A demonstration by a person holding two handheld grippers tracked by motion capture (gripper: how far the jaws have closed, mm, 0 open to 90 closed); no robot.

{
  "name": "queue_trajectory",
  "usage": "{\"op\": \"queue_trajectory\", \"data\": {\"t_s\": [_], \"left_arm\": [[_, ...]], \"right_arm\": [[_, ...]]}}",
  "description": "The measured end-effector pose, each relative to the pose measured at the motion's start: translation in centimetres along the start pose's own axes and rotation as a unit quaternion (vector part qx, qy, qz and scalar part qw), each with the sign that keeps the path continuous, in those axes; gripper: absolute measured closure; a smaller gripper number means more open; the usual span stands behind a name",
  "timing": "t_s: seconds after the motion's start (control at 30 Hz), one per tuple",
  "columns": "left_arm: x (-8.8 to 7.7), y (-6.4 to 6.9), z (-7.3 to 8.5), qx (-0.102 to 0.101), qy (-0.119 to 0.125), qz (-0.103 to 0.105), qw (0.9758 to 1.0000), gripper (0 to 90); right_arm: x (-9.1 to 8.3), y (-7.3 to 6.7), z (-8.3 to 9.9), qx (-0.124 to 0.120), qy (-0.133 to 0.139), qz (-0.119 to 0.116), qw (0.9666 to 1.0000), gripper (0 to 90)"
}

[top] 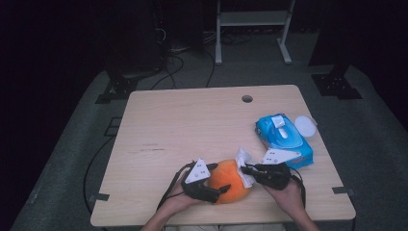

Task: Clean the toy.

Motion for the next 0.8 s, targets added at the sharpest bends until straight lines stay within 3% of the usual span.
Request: {"op": "queue_trajectory", "data": {"t_s": [0.07,0.13,0.17,0.2,0.23,0.33,0.57,0.73,0.8], "left_arm": [[0.1,0.0,-0.3,0.003,0.011,-0.001,0.9999,11.9],[0.2,-0.1,-0.3,0.001,0.003,-0.004,1.0000,13.0],[0.3,-0.3,0.0,-0.014,-0.001,0.001,0.9999,15.7],[0.3,-0.3,0.0,-0.014,-0.001,0.001,0.9999,17.6],[0.4,-0.5,0.2,-0.017,-0.006,0.003,0.9998,19.1],[0.6,-0.6,0.4,-0.028,-0.007,0.005,0.9996,20.8],[0.5,-0.7,0.7,-0.036,-0.008,0.005,0.9993,21.6],[0.4,-1.0,0.8,-0.036,-0.011,0.004,0.9993,21.6],[0.1,-1.3,1.1,-0.040,-0.013,0.007,0.9991,21.6]], "right_arm": [[0.3,-0.8,-0.6,-0.013,0.020,-0.015,0.9996,85.4],[0.4,-1.0,-0.8,-0.015,0.022,-0.016,0.9995,85.4],[0.5,-0.9,-1.0,-0.019,0.015,-0.001,0.9997,85.3],[0.5,-0.9,-1.0,-0.019,0.015,-0.001,0.9997,85.3],[0.4,-0.3,-0.7,-0.002,0.015,-0.009,0.9998,85.4],[0.4,0.5,-0.1,0.017,0.012,-0.013,0.9997,85.4],[0.3,1.9,0.9,0.039,-0.006,-0.002,0.9992,85.2],[0.0,1.4,0.4,0.038,0.009,-0.008,0.9992,85.2],[0.0,0.9,0.1,0.025,0.017,-0.009,0.9995,85.2]]}}
Point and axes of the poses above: each handheld gripper's, and its own axes: x roughly forward along the jaws, z roughly out of its underside, y roughly to its right, the point moved 3 cm from there along x, roughly forward along the jaws, and after that the axes turned 13 degrees about -y, right-handed, at the moved point
